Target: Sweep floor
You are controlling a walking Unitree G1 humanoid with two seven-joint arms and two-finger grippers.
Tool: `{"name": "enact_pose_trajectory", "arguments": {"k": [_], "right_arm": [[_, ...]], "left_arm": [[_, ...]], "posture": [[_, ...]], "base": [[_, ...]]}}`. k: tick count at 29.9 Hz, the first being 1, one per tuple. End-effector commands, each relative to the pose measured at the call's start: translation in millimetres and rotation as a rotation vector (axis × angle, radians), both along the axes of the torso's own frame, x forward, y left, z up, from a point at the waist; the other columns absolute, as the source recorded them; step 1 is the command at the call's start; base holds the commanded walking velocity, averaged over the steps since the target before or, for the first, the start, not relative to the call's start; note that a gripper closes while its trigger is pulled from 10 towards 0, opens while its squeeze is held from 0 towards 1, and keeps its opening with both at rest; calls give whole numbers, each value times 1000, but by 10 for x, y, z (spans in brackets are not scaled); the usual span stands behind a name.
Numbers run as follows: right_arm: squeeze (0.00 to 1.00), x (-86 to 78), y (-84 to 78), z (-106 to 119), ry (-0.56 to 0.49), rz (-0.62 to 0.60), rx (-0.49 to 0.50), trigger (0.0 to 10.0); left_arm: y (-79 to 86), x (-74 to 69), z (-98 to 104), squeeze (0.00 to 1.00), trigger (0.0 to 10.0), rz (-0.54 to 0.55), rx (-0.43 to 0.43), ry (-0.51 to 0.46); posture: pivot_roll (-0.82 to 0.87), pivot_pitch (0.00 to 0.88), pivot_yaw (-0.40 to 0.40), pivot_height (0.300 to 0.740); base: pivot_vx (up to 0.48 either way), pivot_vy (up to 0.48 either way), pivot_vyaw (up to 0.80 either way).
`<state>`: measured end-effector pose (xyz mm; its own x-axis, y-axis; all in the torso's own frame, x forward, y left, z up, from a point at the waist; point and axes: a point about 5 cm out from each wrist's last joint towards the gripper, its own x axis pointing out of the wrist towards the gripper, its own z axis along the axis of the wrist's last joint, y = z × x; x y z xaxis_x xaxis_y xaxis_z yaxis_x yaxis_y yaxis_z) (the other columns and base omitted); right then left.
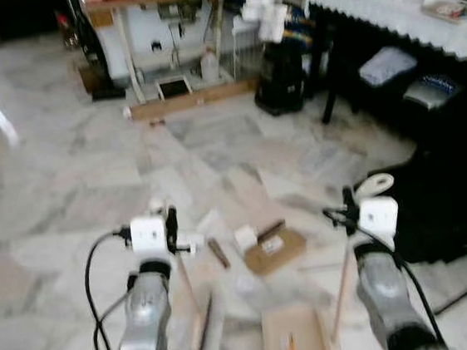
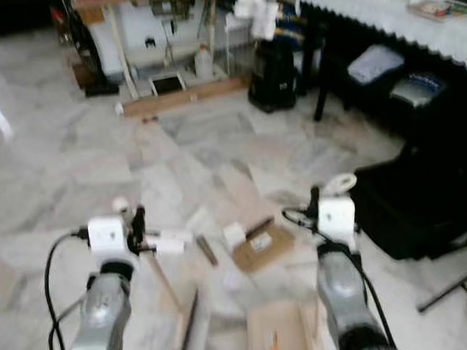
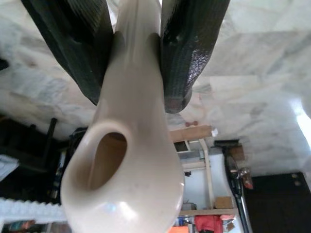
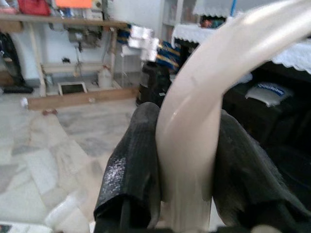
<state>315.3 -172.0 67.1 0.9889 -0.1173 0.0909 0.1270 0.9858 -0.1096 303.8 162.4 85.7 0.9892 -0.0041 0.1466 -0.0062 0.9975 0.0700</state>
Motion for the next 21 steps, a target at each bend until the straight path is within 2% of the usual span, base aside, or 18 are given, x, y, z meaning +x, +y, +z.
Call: {"name": "enact_pose_trajectory", "arguments": {"k": [1,4,14,18,21], "right_arm": [[0,61,-54,133,-56,-11,-11,10000],[0,67,-50,128,-50,-10,-14,10000],[0,72,-68,157,-67,-18,-5,10000],[0,77,-58,148,-55,-7,-29,10000],[0,73,-67,142,-57,-21,2,10000]], "left_arm": [[-43,29,89,0,10000,-9,0,-46],[-48,31,91,0,10000,-8,-3,-47],[-49,25,88,0,10000,-6,-4,-45],[-52,26,92,0,10000,-6,-6,-47],[-54,29,94,0,10000,-7,-7,-47]], "posture": [[45,0,-17,740],[43,0,-20,740],[39,0,-20,740],[37,0,-19,740],[37,0,-19,740]], "base": [[307,0,800],[309,0,800],[309,0,0],[307,0,800],[306,0,533]]}}
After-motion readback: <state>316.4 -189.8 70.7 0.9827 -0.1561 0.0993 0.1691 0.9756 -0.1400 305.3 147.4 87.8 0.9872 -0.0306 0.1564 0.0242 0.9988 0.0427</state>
